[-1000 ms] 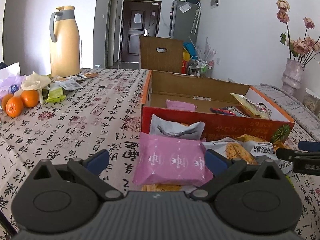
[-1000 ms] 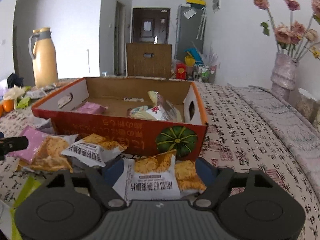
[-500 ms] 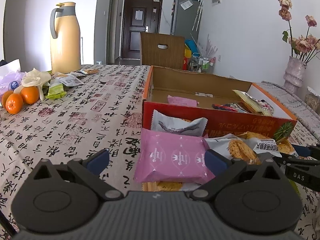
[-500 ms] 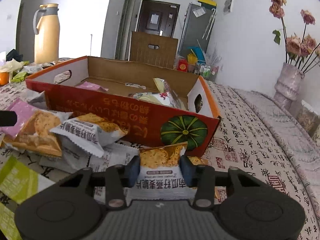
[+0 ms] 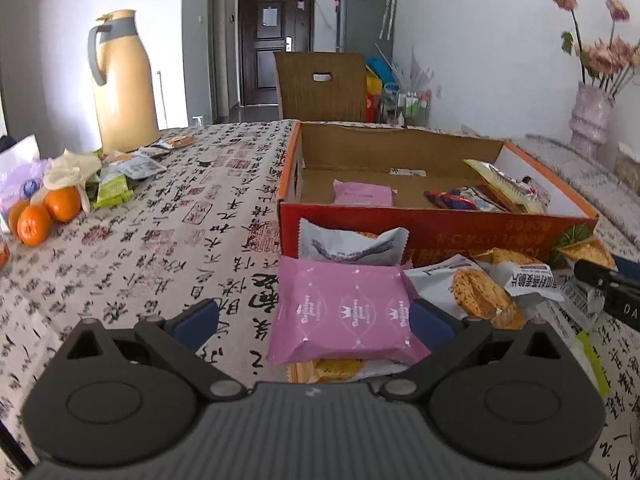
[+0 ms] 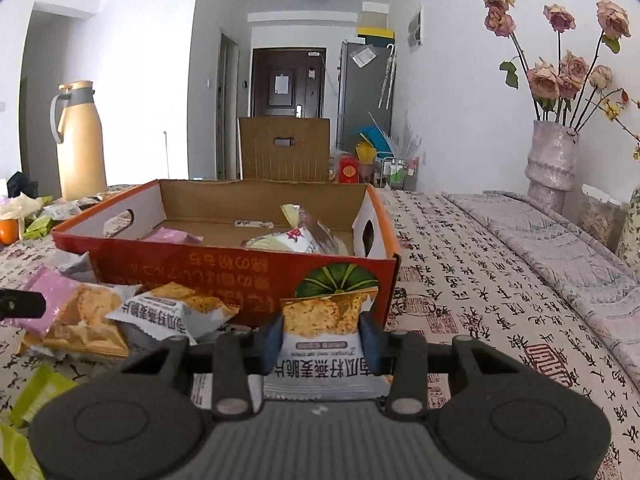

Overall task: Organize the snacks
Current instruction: 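Grasp a white biscuit packet with the right gripper, then grasp a pink packet with the left gripper while the right holds the biscuit packet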

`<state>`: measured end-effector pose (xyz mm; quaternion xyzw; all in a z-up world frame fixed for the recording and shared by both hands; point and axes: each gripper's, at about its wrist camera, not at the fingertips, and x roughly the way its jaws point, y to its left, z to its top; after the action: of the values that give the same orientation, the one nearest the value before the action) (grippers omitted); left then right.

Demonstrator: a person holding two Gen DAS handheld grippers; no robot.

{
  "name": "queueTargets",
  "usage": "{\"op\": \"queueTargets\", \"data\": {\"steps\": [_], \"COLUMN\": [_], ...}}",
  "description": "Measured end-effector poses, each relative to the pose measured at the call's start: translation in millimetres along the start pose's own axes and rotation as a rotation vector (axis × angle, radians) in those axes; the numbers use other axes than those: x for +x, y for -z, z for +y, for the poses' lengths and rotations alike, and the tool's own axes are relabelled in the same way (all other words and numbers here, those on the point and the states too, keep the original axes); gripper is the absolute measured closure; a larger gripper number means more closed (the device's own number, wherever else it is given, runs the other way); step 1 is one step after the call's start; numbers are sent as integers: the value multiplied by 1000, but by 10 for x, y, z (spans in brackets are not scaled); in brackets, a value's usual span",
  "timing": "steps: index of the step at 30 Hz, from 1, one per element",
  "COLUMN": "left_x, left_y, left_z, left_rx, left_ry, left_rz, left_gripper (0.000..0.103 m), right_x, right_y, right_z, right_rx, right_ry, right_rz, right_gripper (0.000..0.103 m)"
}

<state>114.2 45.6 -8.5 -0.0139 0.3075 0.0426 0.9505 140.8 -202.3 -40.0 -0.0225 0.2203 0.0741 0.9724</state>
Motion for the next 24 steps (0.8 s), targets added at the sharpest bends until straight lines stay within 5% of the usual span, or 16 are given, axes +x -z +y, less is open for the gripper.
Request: {"op": "queueTargets", "data": {"steps": [10,24], "left_x": [229,496], "left_y": [-135,-218], "left_z": [-213,-186], "left_rx": [86,24], "left_ry": [22,-4], "left_rz": [166,235], "left_gripper": [0,0], "right_x": [-45,-82], "right_y": [3,14], "right_z": [-64,-99], "right_rx": [39,58], "right_ry": [-23,-59], "right_rz": [-29,-53], "right_gripper": [63,63]}}
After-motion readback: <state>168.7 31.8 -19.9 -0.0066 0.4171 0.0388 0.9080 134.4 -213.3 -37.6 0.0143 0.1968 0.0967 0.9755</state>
